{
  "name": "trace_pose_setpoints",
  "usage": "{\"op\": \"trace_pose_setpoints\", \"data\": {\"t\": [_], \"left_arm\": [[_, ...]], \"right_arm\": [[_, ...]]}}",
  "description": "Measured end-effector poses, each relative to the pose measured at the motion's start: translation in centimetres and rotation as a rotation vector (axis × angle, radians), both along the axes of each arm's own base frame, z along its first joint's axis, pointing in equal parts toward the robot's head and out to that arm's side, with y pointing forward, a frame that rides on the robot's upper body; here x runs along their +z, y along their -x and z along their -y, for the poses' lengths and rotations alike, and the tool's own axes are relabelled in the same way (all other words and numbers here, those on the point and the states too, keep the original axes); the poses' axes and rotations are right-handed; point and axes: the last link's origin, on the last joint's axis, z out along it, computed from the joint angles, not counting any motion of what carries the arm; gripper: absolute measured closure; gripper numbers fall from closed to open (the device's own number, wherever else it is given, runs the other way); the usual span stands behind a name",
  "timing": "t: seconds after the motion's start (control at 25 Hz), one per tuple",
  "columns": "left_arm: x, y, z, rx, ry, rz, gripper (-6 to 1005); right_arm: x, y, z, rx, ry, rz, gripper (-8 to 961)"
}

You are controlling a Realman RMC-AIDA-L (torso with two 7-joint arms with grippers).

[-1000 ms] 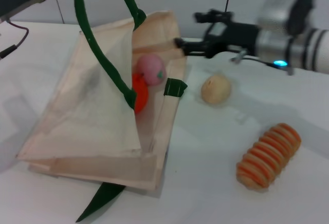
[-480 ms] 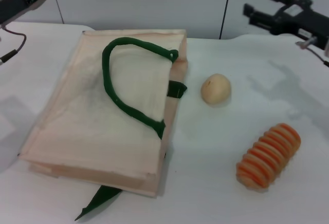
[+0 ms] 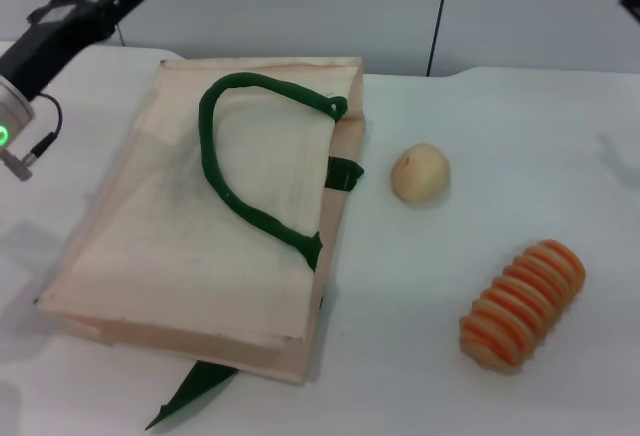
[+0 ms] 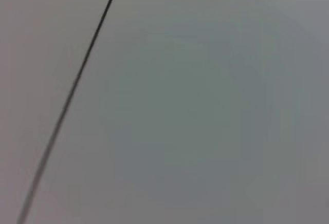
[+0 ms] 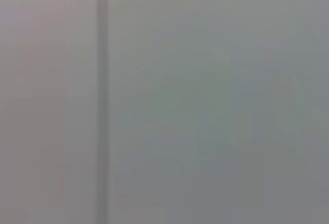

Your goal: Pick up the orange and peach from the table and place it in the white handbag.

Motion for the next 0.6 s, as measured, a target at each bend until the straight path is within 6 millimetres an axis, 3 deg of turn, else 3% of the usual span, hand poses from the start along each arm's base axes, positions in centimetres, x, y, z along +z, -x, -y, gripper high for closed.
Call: {"op": "trace_pose_setpoints", "data": {"t": [0.32,0.6], "left_arm": [[-2.1,0.6,1.0,0.037,-0.210,-0.208,97],[-1.9,1.6,1.2,0.111,-0.270,-0.223,97]], "right_arm": [[0.9,-3.1,1.3,-0.159,-0.127,-0.090,60],[0.6,-3.9,1.4,-0.209,-0.110,-0.089,60]]}}
